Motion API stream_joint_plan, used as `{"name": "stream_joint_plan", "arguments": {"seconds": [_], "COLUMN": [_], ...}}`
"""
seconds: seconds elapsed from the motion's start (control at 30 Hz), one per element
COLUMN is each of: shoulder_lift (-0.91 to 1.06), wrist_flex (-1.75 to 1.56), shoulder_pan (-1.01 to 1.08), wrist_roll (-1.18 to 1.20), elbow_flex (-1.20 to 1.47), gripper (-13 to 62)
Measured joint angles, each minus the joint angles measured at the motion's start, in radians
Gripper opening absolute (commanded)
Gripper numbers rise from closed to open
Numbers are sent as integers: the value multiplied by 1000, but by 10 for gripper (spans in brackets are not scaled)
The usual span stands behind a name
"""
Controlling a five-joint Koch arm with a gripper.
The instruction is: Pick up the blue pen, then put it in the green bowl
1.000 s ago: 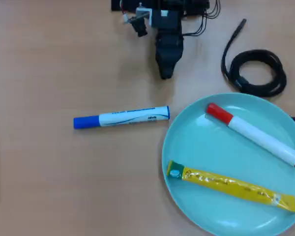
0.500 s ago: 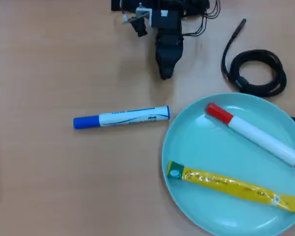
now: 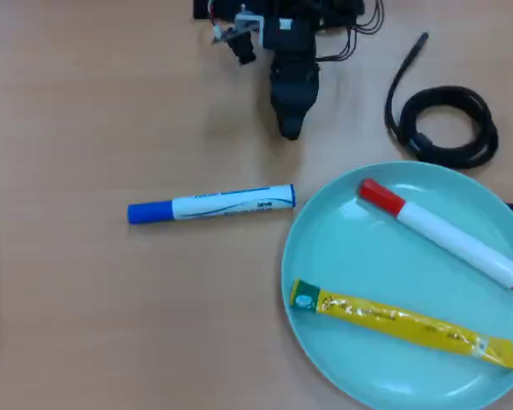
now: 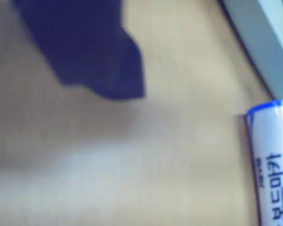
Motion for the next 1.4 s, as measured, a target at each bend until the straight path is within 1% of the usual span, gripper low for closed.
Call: {"name": "stream_joint_plan", "arguments": {"seconds": [0.3, 0.6, 0.77, 0.97, 1.1, 1.4], "shoulder_lift": [0, -2, 0, 0, 0, -2], "wrist_flex": [132, 545, 721, 824, 851, 999], "shoulder_pan": [-9, -32, -32, -15, 5, 61], "wrist_roll": [0, 25, 25, 21, -21, -86], "elbow_flex": [-149, -377, -571, -676, -732, -988], "gripper": [497, 497, 497, 497, 497, 497]}}
